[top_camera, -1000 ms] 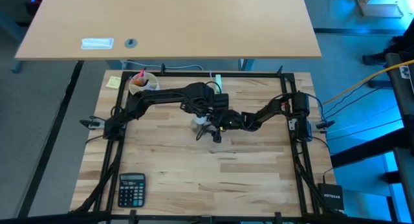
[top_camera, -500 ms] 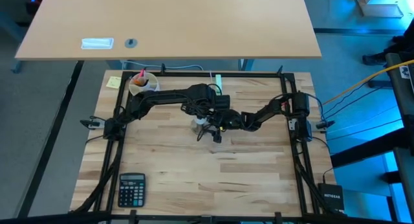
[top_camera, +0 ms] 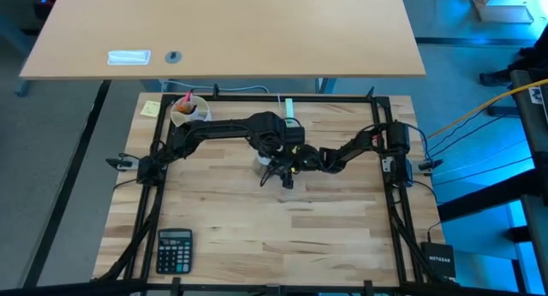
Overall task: Screw lightbulb
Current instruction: Insert the lightbulb into the lamp socket
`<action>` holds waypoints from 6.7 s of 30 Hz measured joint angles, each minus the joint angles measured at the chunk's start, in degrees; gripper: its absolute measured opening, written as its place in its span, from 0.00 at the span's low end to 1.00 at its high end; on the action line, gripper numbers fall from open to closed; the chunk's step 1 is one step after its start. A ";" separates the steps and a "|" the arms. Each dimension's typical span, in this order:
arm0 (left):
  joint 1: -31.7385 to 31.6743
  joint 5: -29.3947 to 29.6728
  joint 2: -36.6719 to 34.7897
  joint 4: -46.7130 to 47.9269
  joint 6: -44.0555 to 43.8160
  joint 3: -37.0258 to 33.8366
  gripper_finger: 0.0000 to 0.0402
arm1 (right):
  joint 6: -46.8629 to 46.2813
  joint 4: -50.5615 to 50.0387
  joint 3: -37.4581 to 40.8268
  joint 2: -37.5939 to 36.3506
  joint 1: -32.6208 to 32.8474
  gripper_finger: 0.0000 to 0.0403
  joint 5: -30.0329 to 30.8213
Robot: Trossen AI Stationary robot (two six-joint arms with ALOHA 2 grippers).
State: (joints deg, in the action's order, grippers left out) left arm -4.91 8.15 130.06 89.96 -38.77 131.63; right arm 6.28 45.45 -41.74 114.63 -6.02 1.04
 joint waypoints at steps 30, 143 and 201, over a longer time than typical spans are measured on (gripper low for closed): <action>0.56 3.36 -0.11 -3.28 95.77 -0.07 0.73 | 1.53 -0.11 0.02 0.04 0.00 0.73 -0.59; -1.77 -1.10 -12.20 -17.16 45.88 -19.67 0.68 | 0.51 -1.09 0.00 0.02 0.00 0.69 -0.60; -0.69 0.93 -12.17 -18.57 88.68 -19.74 0.69 | 0.61 -1.22 0.02 0.02 0.00 0.56 -0.63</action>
State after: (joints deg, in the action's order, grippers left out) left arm -5.61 9.08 117.89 71.39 49.91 111.90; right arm 6.90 44.23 -41.71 114.65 -6.02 0.40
